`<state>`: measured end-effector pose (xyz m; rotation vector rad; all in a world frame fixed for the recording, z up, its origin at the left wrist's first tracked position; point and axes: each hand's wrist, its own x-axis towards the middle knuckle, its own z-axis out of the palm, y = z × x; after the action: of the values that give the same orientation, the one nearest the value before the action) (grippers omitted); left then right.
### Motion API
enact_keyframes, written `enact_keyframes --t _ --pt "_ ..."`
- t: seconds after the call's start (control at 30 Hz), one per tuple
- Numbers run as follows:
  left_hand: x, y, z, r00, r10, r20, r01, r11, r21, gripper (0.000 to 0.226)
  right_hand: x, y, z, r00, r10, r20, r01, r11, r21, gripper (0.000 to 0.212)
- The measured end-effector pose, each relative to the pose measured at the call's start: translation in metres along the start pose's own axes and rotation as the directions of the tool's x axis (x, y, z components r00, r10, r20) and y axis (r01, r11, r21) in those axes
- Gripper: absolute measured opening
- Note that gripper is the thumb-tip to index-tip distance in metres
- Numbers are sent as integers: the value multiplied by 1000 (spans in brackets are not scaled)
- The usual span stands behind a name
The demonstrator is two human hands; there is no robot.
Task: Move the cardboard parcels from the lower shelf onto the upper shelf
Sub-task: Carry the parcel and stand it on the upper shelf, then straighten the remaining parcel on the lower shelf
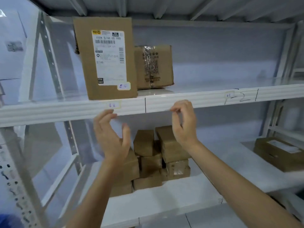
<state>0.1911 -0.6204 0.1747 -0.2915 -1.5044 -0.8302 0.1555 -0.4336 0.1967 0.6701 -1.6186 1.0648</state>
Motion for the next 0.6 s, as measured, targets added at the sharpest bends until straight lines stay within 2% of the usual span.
enact_keyframes --t 0.03,0.1,0.17,0.2,0.23,0.3,0.33,0.37,0.4,0.43,0.5,0.6 --pt "-24 0 12 992 -32 124 28 999 35 28 -17 15 -11 996 36 78 -31 997 -65 19" --pt "-70 1 38 916 -126 380 89 990 113 31 -53 46 -34 946 245 214 -198 955 -219 19" --pt "-113 3 64 759 -222 612 133 973 189 34 -85 79 -63 840 473 264 -359 851 -383 17" --pt "-134 5 79 657 -280 700 130 957 260 35 -99 96 -80 764 589 264 -431 769 -472 16" --pt "-155 6 94 542 -355 762 110 929 355 36 -111 109 -99 657 710 253 -509 665 -546 14" --pt "-193 16 123 328 -501 801 58 857 512 44 -135 138 -143 386 899 207 -674 428 -603 15" --pt "-209 24 136 216 -554 804 78 831 551 49 -145 150 -167 269 945 186 -746 326 -581 15" --pt "-224 34 148 108 -579 808 108 815 570 53 -153 158 -192 165 972 166 -799 231 -555 12" --pt "-239 43 163 42 -560 827 95 826 555 54 -162 164 -219 83 987 137 -834 145 -533 10" --pt "-252 56 176 2 -556 832 99 828 553 55 -170 169 -247 10 995 99 -859 59 -509 11" --pt "-273 85 205 -55 -548 834 108 828 551 51 -183 179 -302 -107 994 14 -911 -93 -401 30" --pt "-314 146 264 -121 -558 821 192 798 571 47 -194 205 -393 -176 982 -76 -940 -190 -284 46"
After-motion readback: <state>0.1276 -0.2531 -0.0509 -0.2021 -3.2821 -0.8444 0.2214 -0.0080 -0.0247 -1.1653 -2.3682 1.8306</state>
